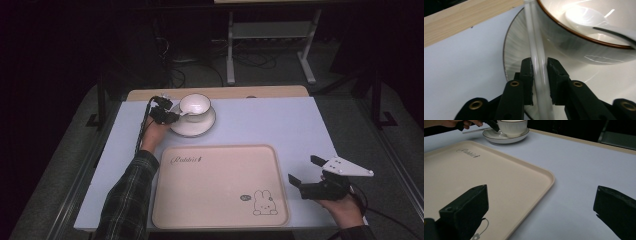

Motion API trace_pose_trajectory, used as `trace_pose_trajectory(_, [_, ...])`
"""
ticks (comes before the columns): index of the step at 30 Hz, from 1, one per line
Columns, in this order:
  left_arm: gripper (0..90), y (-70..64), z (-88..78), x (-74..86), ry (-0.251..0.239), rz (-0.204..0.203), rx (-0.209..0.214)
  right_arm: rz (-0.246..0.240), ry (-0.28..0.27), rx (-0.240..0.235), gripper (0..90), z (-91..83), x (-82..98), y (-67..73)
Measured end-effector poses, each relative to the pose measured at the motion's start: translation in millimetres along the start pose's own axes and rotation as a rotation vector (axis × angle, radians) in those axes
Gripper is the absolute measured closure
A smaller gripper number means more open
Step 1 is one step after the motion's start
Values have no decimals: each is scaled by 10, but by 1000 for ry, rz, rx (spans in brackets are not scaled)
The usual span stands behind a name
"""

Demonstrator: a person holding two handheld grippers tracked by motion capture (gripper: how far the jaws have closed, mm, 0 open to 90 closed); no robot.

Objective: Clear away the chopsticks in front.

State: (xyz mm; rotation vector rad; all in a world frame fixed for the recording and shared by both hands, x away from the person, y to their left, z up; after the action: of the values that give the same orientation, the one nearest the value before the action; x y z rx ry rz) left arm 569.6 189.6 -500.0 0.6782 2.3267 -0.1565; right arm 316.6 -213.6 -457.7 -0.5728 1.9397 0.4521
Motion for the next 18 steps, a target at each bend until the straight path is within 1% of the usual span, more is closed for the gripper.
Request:
trace_pose_trajectory(4, [767, 28, -12, 9, 3, -5, -7, 1, -1, 0, 0, -2, 0, -1])
trace_pose_trajectory(5, [749, 30, -19, 11, 5, -5, -6, 2, 0, 0, 0, -2, 1, -2])
trace_pose_trajectory(7, [744, 45, -80, 7, -4, -7, -2, 3, -1, 1, 0, -3, 0, -1])
trace_pose_trajectory(10, [704, 72, -181, 27, -2, -5, 0, 3, 0, 1, 0, -4, 1, -1])
trace_pose_trajectory(12, [684, 89, -267, 39, -13, -9, 6, 3, 0, 0, 0, -4, 1, 2])
trace_pose_trajectory(13, [675, 89, -267, 39, -13, -9, 6, 3, 0, 0, 0, -4, 1, 2])
trace_pose_trajectory(15, [666, 98, -353, 60, -23, -18, 16, 2, 0, 0, 0, -5, 0, 8])
trace_pose_trajectory(16, [658, 99, -439, 83, -39, -24, 27, 2, 0, 1, 0, -7, -1, 14])
trace_pose_trajectory(17, [654, 99, -439, 83, -39, -24, 27, 2, 0, 1, 0, -7, -1, 14])
trace_pose_trajectory(18, [654, 88, -522, 111, -57, -30, 39, 1, -1, 1, 0, -7, -7, 20])
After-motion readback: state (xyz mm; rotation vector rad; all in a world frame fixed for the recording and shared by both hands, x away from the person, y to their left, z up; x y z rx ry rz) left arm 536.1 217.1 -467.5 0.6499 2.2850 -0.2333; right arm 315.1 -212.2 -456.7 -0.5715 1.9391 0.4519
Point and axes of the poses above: each handheld gripper's, and its own axes: z roughly forward along the jaws, x roughly out of its underside, y roughly to its left, the point moved 10 cm from there along z, roughly forward along the jaws, and after that the axes turned 1 degree about z, right-handed, at the moved point
